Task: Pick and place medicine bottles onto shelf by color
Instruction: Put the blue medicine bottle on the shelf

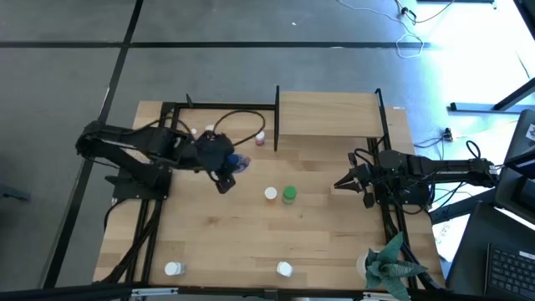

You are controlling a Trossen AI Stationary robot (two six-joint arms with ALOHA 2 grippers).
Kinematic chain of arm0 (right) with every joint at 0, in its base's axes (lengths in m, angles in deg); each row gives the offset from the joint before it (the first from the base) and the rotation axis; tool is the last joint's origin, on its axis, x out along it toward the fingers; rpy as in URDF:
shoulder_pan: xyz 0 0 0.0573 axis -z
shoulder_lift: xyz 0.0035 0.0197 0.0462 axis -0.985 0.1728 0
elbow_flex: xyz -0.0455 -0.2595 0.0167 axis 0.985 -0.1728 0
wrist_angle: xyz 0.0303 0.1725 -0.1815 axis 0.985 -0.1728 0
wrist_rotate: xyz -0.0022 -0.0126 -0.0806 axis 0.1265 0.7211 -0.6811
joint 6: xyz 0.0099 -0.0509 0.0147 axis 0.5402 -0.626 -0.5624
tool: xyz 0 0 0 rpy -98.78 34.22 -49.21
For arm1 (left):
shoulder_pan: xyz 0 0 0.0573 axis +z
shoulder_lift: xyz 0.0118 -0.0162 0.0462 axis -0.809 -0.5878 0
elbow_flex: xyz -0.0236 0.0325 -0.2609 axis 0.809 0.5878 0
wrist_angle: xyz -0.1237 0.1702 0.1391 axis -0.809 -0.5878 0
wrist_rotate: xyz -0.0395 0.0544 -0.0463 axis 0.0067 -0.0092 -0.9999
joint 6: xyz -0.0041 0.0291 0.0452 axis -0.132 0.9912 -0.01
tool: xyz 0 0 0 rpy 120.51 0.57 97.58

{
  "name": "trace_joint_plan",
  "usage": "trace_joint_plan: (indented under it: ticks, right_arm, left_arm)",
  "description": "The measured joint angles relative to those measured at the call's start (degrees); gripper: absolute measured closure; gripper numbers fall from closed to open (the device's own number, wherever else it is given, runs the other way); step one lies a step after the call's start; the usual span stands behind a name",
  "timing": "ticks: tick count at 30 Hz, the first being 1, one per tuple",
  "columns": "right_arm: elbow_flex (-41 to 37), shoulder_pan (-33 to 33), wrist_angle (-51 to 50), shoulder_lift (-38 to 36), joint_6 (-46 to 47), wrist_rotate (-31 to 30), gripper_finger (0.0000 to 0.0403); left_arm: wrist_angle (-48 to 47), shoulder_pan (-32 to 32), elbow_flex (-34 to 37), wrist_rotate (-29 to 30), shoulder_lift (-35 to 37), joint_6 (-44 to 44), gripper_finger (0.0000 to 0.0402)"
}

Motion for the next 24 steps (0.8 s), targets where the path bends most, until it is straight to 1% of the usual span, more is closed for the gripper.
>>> trace_joint_plan:
  ticks: [3,9,11,14,20,24]
  right_arm:
    - [0.0,0.0,1.0,0.0,0.2,0.0,0.0368]
    - [0.0,0.0,1.4,0.0,0.4,0.0,0.0368]
    - [0.0,0.0,2.1,0.0,2.2,0.3,0.0368]
    - [0.0,0.0,2.3,0.0,7.6,0.5,0.0368]
    - [0.0,0.0,3.3,0.0,16.2,-0.6,0.0368]
    - [0.0,0.0,5.2,0.0,17.9,-0.6,0.0367]
  left_arm:
    - [0.7,0.8,-2.4,-0.5,-3.3,3.5,0.0232]
    - [4.1,1.8,-4.9,-3.9,-9.9,7.7,0.0232]
    - [4.7,1.8,-5.9,-3.9,-11.9,8.9,0.0232]
    - [6.5,1.8,-6.5,-4.2,-14.4,10.7,0.0232]
    - [8.3,1.8,-6.5,-5.3,-15.6,11.0,0.0232]
    - [9.0,1.8,-6.6,-5.3,-15.6,10.6,0.0232]
